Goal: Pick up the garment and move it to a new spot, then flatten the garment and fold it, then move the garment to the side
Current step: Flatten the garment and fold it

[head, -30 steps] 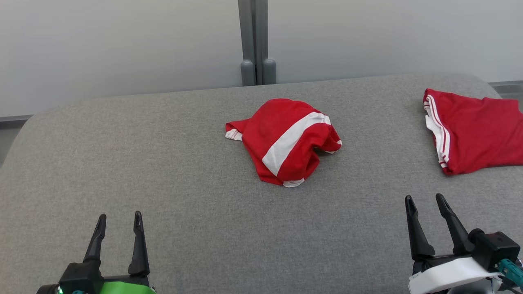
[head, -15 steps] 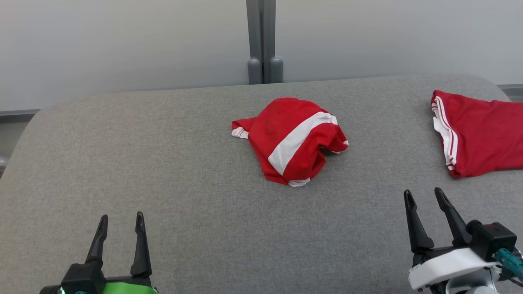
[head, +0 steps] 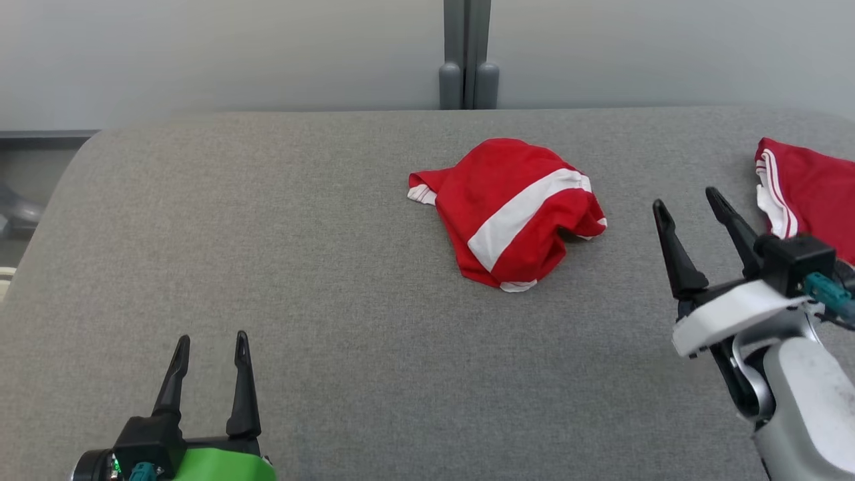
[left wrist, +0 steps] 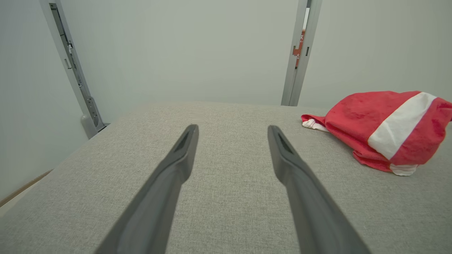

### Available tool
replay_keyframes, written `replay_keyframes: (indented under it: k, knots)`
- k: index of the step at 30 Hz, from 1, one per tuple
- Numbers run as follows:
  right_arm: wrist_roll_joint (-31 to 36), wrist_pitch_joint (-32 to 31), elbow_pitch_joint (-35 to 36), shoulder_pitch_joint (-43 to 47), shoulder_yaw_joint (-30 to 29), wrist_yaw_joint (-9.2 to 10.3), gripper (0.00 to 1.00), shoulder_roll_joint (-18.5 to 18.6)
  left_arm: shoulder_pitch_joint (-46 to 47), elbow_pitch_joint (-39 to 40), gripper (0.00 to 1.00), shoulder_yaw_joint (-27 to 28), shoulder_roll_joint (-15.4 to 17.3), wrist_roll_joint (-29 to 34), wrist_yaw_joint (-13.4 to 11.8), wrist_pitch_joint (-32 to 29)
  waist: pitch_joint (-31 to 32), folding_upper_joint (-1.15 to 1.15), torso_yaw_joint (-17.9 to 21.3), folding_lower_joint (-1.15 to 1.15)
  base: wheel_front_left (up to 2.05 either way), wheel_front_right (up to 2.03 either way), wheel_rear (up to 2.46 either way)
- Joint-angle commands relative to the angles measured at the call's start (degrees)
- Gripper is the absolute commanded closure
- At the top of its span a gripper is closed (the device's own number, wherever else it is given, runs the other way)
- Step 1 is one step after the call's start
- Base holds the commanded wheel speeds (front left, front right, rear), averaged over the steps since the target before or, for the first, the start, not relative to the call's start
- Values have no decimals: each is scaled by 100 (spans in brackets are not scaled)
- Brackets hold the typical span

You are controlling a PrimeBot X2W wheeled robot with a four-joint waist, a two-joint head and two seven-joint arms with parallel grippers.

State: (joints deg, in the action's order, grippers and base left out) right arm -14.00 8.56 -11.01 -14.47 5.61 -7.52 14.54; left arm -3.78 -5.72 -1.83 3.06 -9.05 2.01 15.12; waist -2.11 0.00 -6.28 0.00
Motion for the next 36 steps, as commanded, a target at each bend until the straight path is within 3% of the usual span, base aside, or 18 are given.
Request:
replay_keyframes:
  k: [1,15,22,30,31,33,36]
  knots:
    - [-30,-35,-105,-219,57,8,0,78,119,7,0,-14,2,12,-25,0,-200,0,-175,0,0,0,0]
    - [-307,-31,-1997,-1963,700,8,0,583,570,41,0,-531,-13,-187,-237,0,-858,0,-708,0,0,0,0]
    - [-806,99,-2917,-2358,1069,8,0,501,738,15,0,-754,-11,-289,-364,0,-1087,0,-927,0,0,0,0]
    - [-1867,79,-3561,-2303,1425,8,0,293,797,17,0,-847,-12,-328,-418,0,-1186,0,-1033,0,0,0,0]
    - [-1997,111,-3563,-2288,1513,7,15,285,810,13,0,-855,-12,-327,-418,0,-1196,0,-1041,0,0,0,0]
    - [-2200,261,-3529,-2273,1742,8,100,328,833,4,0,-859,-12,-321,-438,0,-1203,0,-1039,0,0,0,0]
    - [-2285,478,-3454,-2255,1944,8,100,390,818,-28,0,-831,-11,-298,-435,0,-1141,0,-1009,0,0,0,0]
